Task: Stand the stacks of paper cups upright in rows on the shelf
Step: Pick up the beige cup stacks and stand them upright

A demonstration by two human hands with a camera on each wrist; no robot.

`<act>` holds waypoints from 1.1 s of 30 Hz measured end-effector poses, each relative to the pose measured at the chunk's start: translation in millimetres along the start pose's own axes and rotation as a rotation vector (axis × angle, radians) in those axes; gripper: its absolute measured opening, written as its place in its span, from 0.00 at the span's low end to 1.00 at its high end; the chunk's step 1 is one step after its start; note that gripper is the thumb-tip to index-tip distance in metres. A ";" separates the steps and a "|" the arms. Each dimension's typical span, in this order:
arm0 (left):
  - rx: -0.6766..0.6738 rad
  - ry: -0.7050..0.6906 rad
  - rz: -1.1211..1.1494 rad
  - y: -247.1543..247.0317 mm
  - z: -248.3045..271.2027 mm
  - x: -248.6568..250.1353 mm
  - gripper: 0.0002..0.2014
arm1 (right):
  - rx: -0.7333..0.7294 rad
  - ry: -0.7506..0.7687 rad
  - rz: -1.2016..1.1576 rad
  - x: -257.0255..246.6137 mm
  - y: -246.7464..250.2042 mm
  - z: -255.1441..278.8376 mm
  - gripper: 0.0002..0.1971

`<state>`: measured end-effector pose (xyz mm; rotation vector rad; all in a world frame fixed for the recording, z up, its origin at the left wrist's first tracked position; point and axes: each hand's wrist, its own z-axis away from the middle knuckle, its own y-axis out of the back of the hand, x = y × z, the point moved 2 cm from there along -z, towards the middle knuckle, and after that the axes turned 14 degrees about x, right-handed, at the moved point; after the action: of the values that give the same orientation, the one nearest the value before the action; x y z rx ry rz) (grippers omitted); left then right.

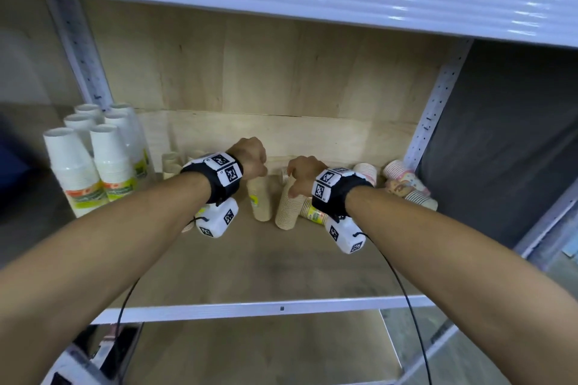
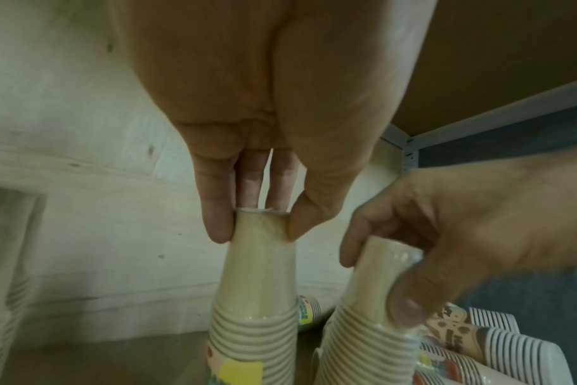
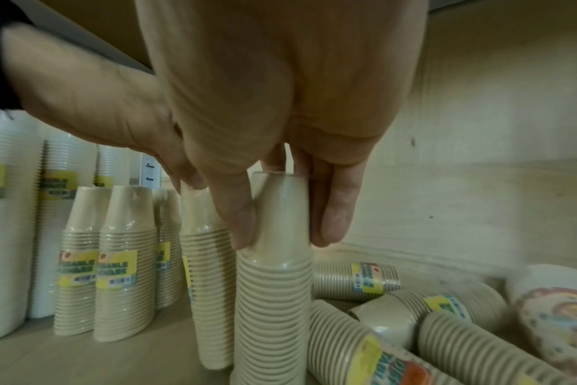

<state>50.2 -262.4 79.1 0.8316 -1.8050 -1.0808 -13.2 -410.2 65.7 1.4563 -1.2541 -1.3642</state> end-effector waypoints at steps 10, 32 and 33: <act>-0.031 -0.090 0.024 -3.0 8.8 10.0 0.19 | 0.100 0.057 0.029 -8.4 8.2 -11.2 0.18; -0.024 -0.080 0.118 -8.1 1.2 0.2 0.20 | 0.093 0.023 0.064 -10.6 9.0 -24.9 0.18; -0.020 -0.077 0.122 -8.4 1.1 0.5 0.20 | 0.087 0.024 0.057 -9.8 8.8 -25.1 0.19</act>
<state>49.9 -265.9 71.4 0.6673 -1.8807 -1.0624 10.8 -404.8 79.9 1.4799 -1.3440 -1.2647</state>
